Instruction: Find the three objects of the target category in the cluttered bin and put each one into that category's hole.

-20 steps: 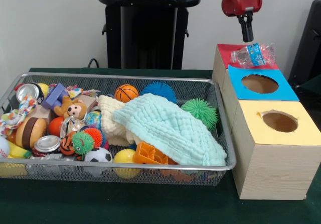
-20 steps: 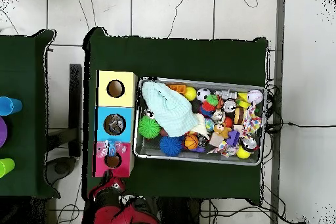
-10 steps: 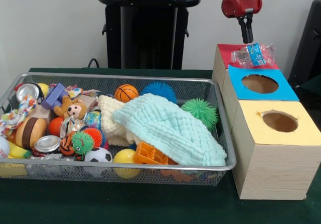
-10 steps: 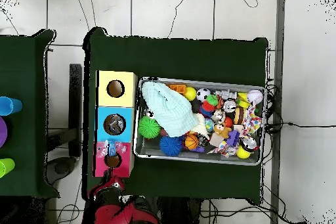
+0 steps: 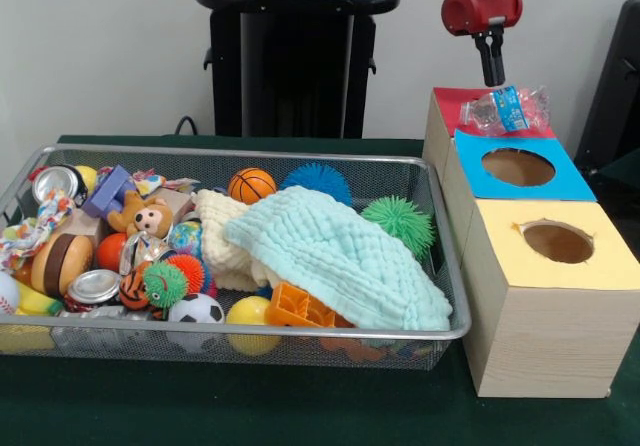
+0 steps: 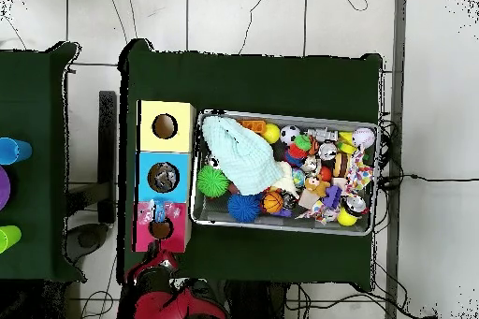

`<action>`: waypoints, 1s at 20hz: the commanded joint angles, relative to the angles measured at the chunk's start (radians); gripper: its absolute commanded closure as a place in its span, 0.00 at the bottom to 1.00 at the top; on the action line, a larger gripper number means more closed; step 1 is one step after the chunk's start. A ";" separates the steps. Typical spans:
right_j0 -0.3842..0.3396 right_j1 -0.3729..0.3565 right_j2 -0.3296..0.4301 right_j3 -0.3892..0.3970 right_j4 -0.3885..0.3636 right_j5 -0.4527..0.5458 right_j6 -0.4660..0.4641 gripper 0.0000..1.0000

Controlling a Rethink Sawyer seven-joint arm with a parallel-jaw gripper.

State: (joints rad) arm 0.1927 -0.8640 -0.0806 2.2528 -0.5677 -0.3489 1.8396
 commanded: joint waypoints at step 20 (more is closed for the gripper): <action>0.012 0.116 0.011 -0.169 0.104 0.076 0.091 1.00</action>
State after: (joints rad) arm 0.2032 -0.8185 -0.0837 2.2228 -0.5171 -0.3489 1.8396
